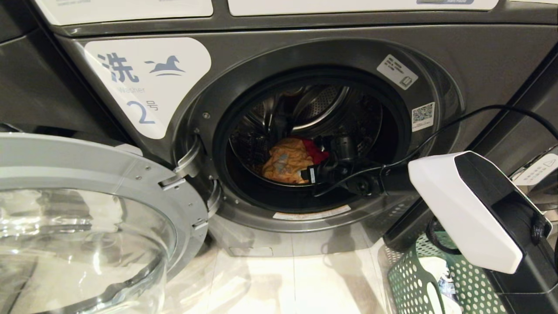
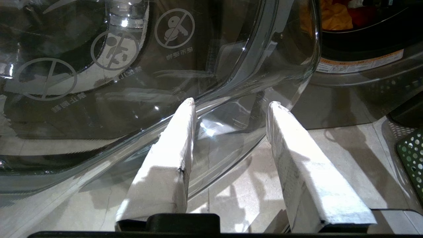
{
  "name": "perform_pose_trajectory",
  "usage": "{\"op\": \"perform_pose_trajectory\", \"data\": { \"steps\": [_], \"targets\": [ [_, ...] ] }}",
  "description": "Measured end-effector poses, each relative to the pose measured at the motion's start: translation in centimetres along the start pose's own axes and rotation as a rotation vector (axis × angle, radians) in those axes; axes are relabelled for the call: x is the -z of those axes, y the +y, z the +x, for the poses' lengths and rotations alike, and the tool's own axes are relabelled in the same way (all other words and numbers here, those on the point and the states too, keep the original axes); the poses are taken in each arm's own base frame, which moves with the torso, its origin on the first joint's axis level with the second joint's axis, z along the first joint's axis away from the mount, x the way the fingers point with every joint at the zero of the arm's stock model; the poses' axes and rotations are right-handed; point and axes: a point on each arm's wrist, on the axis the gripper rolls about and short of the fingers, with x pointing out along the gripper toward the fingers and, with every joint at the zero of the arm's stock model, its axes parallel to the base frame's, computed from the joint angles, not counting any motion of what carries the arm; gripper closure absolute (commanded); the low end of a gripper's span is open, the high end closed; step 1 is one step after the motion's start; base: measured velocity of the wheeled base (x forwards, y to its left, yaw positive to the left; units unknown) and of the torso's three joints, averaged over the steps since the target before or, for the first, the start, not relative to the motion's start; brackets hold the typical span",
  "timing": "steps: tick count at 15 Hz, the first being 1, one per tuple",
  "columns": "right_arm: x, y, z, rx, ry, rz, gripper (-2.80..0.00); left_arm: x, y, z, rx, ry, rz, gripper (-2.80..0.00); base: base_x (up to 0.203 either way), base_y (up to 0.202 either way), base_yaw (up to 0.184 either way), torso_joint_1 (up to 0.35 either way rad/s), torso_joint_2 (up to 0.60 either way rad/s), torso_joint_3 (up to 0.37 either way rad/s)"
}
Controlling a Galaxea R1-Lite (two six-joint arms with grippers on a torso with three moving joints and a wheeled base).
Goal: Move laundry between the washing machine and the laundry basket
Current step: Pick a cloth and place it into the basket
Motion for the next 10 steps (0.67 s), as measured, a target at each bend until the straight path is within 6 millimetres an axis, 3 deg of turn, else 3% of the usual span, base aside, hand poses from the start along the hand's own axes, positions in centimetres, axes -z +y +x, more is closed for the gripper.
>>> {"op": "perform_pose_trajectory", "data": {
  "steps": [3, 6, 10],
  "targets": [
    [-0.4, 0.3, -0.3, 0.032, -0.011, -0.001, -2.8, 0.0, 0.0, 0.0, -0.001, 0.0, 0.0, 0.0, 0.0, 0.0, 0.0, 0.0, 0.0, 0.0],
    [-0.9, 2.2, -0.9, 0.017, -0.038, -0.008, -2.8, 0.0, 0.0, 0.0, 0.0, 0.0, 0.0, 0.0, 0.0, 0.0, 0.0, 0.0, 0.0, 0.0],
    [-1.9, 3.2, -3.7, -0.014, -0.021, -0.022, -2.8, 0.0, 0.0, 0.0, 0.0, 0.0, 0.0, 0.0, 0.0, 0.0, 0.0, 0.0, 0.0, 0.0]
  ]
}}
